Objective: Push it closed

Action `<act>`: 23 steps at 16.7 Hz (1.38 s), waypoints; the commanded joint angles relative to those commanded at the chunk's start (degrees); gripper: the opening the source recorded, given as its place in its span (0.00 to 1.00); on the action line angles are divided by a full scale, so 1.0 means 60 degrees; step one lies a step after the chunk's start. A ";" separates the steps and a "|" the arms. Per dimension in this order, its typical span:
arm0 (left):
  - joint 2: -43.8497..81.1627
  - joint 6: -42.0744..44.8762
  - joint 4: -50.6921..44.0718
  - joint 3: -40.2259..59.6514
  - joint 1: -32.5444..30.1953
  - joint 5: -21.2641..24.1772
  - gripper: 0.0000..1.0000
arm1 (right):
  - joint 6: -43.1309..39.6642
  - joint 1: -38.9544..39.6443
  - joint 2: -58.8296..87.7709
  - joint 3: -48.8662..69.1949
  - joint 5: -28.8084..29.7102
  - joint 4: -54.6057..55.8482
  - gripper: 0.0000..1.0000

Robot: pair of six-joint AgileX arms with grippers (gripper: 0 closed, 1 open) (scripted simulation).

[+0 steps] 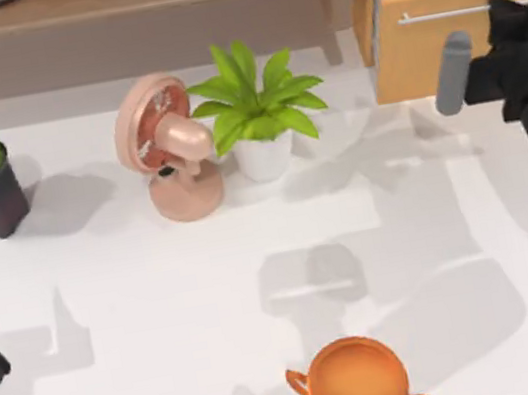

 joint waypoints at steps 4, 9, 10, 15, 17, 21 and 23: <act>0.0000 0.0000 0.0000 0.0000 0.0000 0.0000 1.00 | 0.0023 0.0038 -0.0025 -0.0018 0.0014 -0.0010 0.00; 0.0000 0.0000 0.0000 0.0000 0.0000 0.0000 1.00 | -0.0015 -0.0082 0.0465 0.1101 -0.0121 -0.0602 0.00; 0.0000 0.0000 0.0000 0.0000 0.0000 0.0000 1.00 | -0.0015 -0.0123 0.0614 0.1421 -0.0155 -0.0788 0.00; 0.0000 0.0000 0.0000 0.0000 0.0000 0.0000 1.00 | 0.0007 -0.0285 0.1165 0.2666 -0.0292 -0.1511 0.00; 0.0000 0.0000 0.0000 0.0000 0.0000 0.0000 1.00 | 0.0008 -0.0293 0.1192 0.2730 -0.0299 -0.1547 0.00; 0.0000 0.0000 0.0000 0.0000 0.0000 0.0000 1.00 | 0.0008 -0.0293 0.1192 0.2730 -0.0299 -0.1547 0.15; 0.0000 0.0000 0.0000 0.0000 0.0000 0.0000 1.00 | 0.0008 -0.0293 0.1192 0.2730 -0.0299 -0.1547 0.30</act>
